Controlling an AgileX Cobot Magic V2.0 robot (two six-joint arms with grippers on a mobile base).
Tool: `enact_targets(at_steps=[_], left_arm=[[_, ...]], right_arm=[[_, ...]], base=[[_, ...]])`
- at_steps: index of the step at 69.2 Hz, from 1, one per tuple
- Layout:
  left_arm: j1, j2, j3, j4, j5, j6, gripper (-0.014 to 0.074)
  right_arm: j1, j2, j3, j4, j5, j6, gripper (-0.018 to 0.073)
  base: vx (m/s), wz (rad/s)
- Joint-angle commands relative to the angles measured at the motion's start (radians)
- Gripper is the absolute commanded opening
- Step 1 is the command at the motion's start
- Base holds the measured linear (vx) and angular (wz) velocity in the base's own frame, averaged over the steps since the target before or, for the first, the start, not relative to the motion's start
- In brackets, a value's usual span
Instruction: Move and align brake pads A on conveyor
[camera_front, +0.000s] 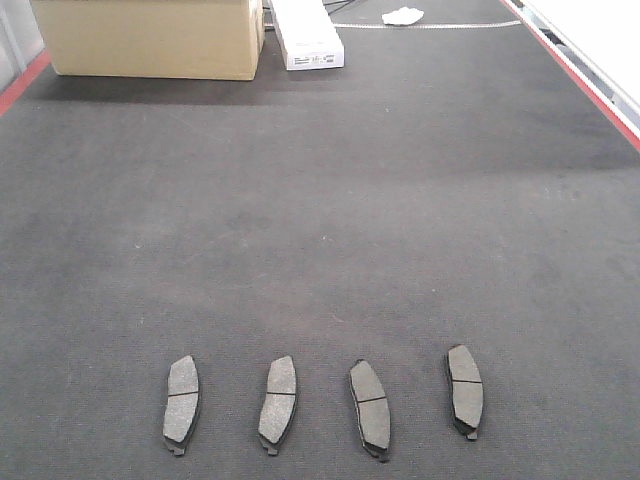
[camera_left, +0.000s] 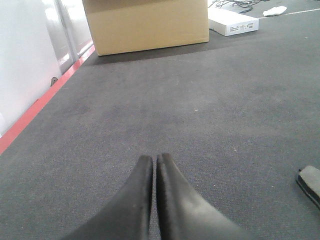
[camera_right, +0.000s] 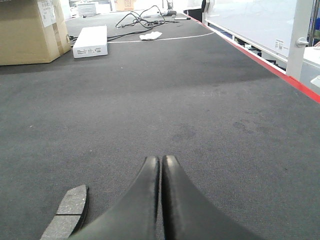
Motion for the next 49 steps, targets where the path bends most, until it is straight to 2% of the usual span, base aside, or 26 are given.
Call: enact_targets(at_steps=[1, 49], left_arm=[[0.001, -0.012, -0.008, -0.011, -0.073, -0.001, -0.0006], [0.001, -0.012, -0.008, -0.011, -0.073, -0.001, -0.0006]], right_arm=[[-0.007, -0.015, 0.019, -0.001, -0.081, -0.007, -0.0003], [-0.007, -0.015, 0.019, -0.001, -0.081, -0.007, -0.0003]], base=[[0.00, 0.00], [0.00, 0.00]])
